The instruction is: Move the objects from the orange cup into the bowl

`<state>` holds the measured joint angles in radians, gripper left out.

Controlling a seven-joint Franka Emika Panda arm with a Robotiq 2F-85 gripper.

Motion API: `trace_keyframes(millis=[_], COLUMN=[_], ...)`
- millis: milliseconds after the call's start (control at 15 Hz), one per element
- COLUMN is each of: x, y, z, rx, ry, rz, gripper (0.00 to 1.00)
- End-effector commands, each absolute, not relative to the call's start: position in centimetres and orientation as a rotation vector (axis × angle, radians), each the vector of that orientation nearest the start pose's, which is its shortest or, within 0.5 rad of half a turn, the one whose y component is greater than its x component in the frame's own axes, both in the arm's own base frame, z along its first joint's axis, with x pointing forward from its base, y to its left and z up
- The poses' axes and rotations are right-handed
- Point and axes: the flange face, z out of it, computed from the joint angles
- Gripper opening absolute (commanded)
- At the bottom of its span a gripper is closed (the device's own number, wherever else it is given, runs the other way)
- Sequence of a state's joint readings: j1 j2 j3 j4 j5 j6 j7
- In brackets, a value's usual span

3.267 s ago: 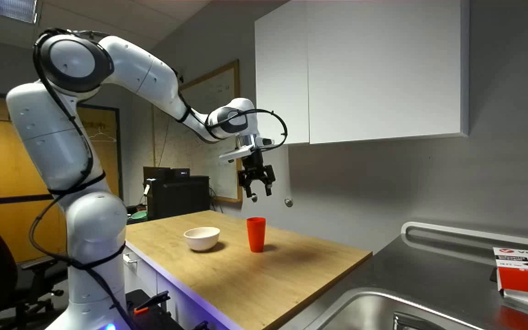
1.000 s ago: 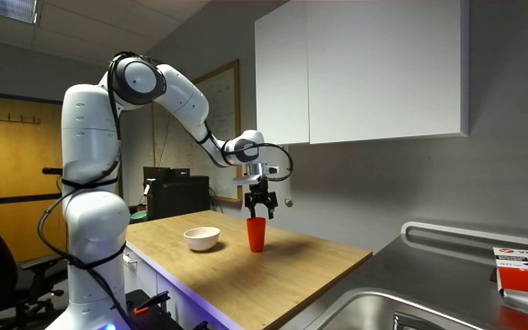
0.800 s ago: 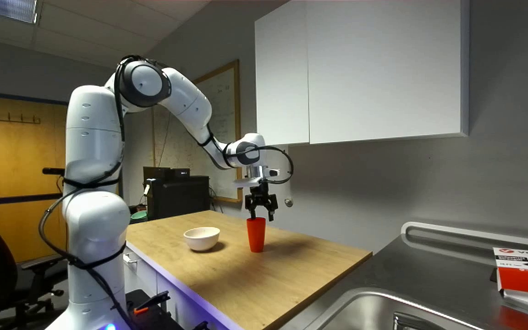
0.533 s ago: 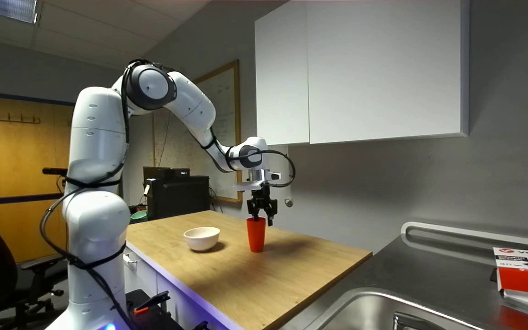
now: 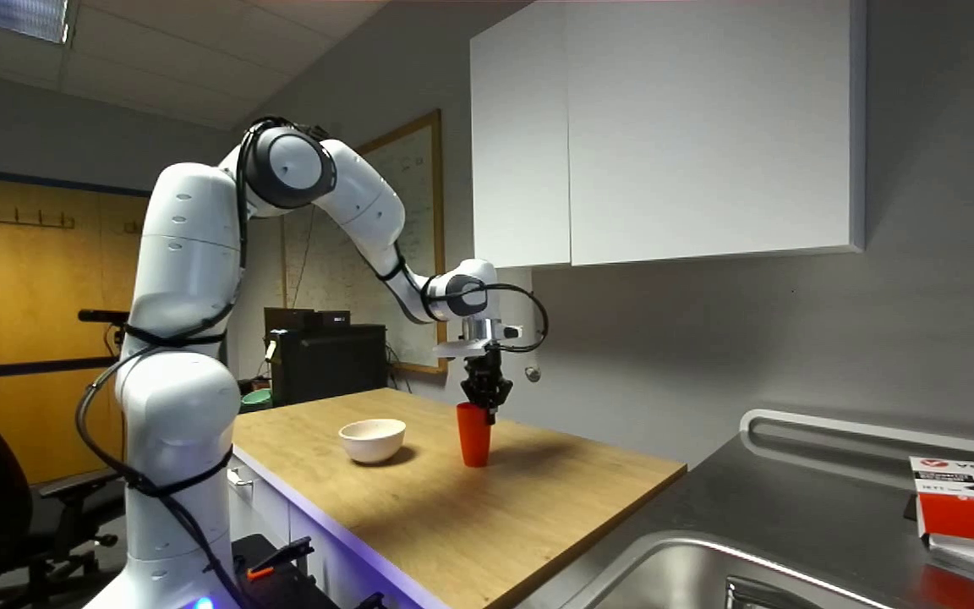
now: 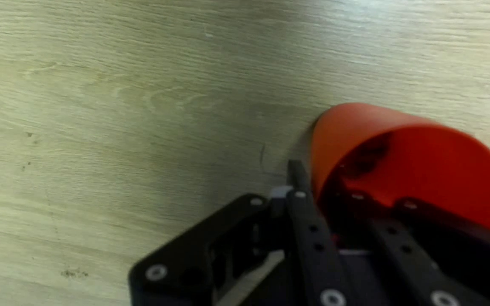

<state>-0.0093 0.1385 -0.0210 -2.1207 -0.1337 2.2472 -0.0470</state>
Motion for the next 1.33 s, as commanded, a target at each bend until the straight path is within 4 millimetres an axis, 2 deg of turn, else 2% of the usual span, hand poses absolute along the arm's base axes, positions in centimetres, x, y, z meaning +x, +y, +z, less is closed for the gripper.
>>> trace_keyframes(millis=[0, 400, 733, 1000, 1267], x=[56.6, 56.1, 54.6, 51.4, 47.4], y=[-1.3, 1.8, 7.4, 11.4, 13.2], z=[35.3, 36.4, 36.2, 35.8, 36.0], rx=[-3.263, -3.338, -3.455, -3.583, -3.744], ry=[-0.152, -0.219, -0.4, -0.605, -0.777], rz=[0.013, -0.022, -0.013, 0.003, -0.037], gripper=[0.0, 0.01, 0.01, 0.01, 0.01])
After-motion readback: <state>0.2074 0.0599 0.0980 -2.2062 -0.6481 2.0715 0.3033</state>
